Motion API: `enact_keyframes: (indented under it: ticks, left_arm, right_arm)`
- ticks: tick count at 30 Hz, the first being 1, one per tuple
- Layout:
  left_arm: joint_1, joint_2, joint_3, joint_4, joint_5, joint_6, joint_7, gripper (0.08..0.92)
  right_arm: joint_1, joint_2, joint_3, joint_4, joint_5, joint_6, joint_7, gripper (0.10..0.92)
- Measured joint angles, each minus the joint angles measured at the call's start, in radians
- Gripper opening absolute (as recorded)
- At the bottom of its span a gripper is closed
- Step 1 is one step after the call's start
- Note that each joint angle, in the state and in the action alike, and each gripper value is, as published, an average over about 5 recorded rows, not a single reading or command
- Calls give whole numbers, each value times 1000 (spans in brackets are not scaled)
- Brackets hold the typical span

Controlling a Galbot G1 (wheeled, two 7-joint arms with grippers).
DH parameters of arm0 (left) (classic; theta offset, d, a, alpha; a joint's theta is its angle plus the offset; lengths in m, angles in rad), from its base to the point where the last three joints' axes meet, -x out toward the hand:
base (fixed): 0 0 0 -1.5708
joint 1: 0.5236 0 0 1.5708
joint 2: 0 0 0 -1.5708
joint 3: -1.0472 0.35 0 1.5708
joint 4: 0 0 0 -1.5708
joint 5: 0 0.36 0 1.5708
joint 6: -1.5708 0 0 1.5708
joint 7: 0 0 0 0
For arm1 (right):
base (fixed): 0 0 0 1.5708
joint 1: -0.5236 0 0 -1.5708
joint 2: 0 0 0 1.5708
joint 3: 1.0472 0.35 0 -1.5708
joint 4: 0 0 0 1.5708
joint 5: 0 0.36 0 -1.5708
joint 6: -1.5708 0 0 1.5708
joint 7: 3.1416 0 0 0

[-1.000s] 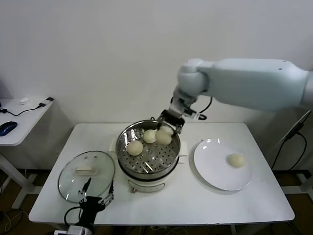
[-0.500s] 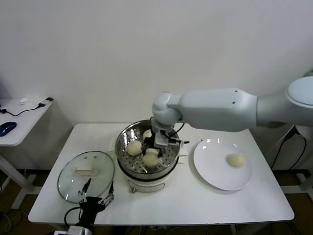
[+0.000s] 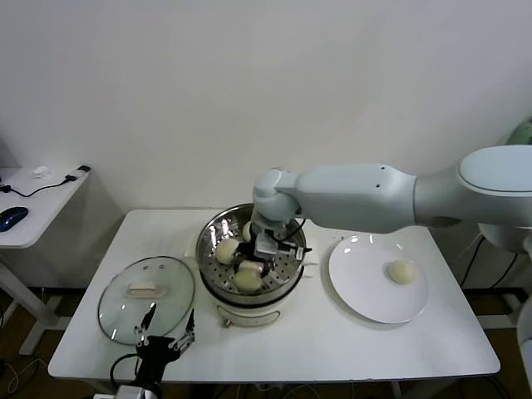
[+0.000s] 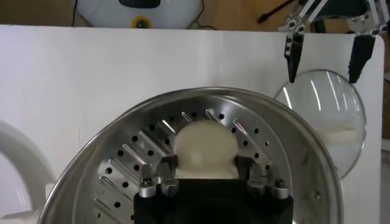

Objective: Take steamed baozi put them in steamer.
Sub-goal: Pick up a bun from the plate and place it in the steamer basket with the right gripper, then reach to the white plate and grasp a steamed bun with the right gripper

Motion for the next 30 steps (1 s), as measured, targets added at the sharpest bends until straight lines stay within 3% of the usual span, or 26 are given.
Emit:
enact_keyframes:
  ticks: [4,12,22,30]
  left_arm:
    - [1,0,3,-2,0,0,1,823]
    - [1,0,6,-9,0,0,2,823]
    - [-7,3,13,-11,-5,-2,2,823]
    - [-8,0,4,-11,-8,0,2,823]
  right_arm:
    - [16,-3,-2,-13,42,17,-21,813]
    - [97,-62,-30,-42,167,5,-76,823]
    - [224,-291,-137,-94,363,-242,-102,823]
    - [165,-488,-169,-153,359,-350,-145,823]
